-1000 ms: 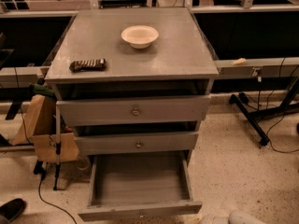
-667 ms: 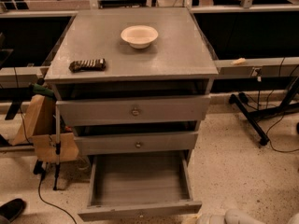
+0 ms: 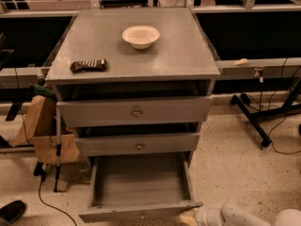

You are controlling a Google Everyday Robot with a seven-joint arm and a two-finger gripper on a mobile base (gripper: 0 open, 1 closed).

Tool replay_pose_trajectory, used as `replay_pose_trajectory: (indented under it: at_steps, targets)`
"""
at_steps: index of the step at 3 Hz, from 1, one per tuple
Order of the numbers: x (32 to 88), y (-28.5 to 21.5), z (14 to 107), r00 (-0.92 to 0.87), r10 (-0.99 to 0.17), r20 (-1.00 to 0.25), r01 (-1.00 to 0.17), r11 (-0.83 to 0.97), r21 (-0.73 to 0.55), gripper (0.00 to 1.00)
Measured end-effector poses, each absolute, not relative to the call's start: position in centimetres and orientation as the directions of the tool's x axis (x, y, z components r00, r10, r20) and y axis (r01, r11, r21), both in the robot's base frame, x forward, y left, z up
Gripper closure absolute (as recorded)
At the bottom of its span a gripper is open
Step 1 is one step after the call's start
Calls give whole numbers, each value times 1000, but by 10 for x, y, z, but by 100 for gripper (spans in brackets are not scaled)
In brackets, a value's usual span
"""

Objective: Close bottom drawer

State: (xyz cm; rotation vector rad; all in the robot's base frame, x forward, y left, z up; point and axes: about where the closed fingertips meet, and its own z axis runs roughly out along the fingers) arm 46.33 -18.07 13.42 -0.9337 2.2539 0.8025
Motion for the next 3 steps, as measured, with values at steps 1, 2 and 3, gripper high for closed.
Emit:
replay_pose_trajectory:
  at_steps: [1,2,3]
  targets:
    - [467,-171,138,-580,-417,-700,-771,560,305,81]
    - [474,-165,144,-565,-417,-712,-782,547,300,58]
    - [482,-158,152,-549,-419,-724,-794,531,295,35]
